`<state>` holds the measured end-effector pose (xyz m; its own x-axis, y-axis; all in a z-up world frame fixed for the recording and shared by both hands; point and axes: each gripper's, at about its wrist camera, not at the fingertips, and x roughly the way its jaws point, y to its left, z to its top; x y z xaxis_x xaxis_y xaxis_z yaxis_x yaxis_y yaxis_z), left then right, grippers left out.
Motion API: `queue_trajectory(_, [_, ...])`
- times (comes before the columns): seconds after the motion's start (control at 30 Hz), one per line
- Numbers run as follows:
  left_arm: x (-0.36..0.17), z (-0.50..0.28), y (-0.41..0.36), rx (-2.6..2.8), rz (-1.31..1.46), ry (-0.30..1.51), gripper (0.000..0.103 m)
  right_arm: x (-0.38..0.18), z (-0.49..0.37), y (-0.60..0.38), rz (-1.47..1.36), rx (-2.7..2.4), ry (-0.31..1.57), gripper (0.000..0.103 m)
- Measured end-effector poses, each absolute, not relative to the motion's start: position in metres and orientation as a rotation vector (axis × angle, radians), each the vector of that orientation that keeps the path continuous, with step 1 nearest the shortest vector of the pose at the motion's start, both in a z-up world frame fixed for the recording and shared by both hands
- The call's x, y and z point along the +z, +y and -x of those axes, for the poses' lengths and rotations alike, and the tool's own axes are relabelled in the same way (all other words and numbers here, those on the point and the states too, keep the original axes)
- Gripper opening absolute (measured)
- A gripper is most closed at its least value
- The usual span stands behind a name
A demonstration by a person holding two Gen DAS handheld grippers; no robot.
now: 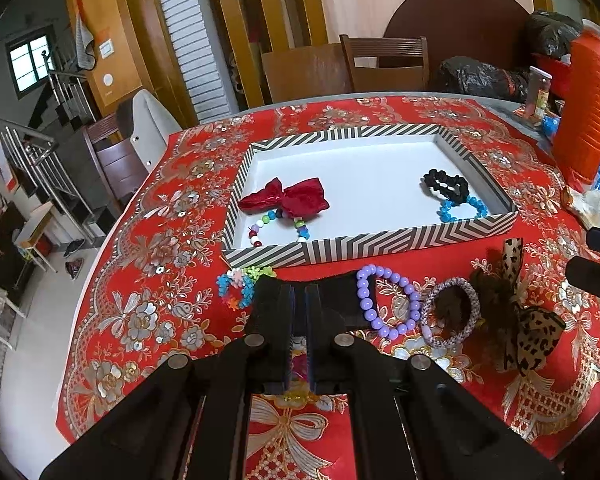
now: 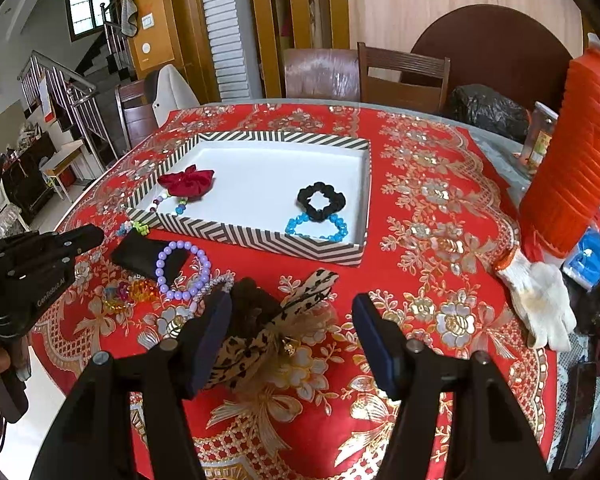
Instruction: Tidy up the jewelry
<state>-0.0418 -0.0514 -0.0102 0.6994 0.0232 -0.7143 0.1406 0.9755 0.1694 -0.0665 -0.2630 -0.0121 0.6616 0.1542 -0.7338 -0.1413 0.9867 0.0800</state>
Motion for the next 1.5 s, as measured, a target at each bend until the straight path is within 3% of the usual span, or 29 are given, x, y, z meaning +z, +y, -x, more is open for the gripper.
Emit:
queue_trajectory(0.93, [-0.017,0.034,-0.032,-0.044,-0.164,0.842,0.016,-0.016,0.061,-0.269,-0.022,0.150,0.856,0.066])
queue_trajectory(1.33, [-0.029,0.009,0.020,-0.124,0.126,1.002,0.016,-0.016,0.046,-0.309,-0.191,0.204,0.904,0.066])
queue_trajectory(1.4, [-0.031,0.006,0.023,-0.133,0.156,1.020,0.016,-0.019,0.039,-0.300,-0.206,0.265,0.917,0.065])
queue_trajectory(1.5, [-0.036,0.001,0.022,-0.157,0.189,1.048,0.016,-0.022,0.027,-0.278,-0.172,0.349,0.933,0.055])
